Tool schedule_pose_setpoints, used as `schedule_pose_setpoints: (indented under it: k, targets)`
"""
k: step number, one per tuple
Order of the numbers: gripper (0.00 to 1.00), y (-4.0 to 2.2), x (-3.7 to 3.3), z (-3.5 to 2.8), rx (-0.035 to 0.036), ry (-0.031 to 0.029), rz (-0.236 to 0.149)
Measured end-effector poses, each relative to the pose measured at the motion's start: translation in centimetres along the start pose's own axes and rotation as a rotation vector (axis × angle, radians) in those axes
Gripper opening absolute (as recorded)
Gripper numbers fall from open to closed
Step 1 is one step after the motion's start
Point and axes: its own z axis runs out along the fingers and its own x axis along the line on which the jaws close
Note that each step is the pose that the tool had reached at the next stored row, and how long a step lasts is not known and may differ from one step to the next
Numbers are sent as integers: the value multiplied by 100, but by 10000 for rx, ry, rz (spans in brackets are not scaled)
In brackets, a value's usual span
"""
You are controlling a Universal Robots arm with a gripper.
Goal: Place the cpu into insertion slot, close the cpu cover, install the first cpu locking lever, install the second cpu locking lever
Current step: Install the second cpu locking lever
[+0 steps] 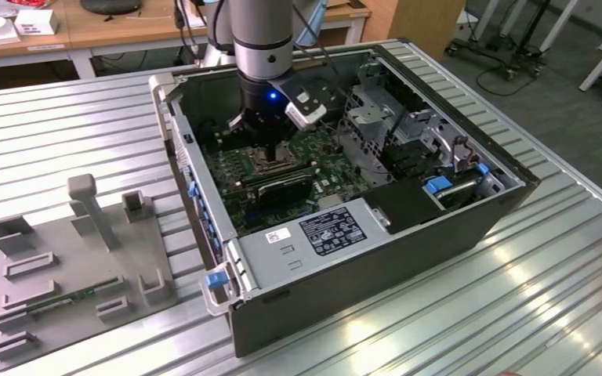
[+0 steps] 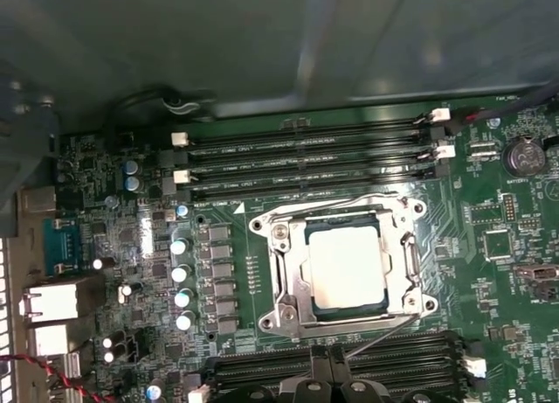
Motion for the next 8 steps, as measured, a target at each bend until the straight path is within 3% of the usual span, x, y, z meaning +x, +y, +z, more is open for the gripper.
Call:
schedule_pose_setpoints:
  k: [8]
  targets:
    - [10,-18,40,7,0,-1,0]
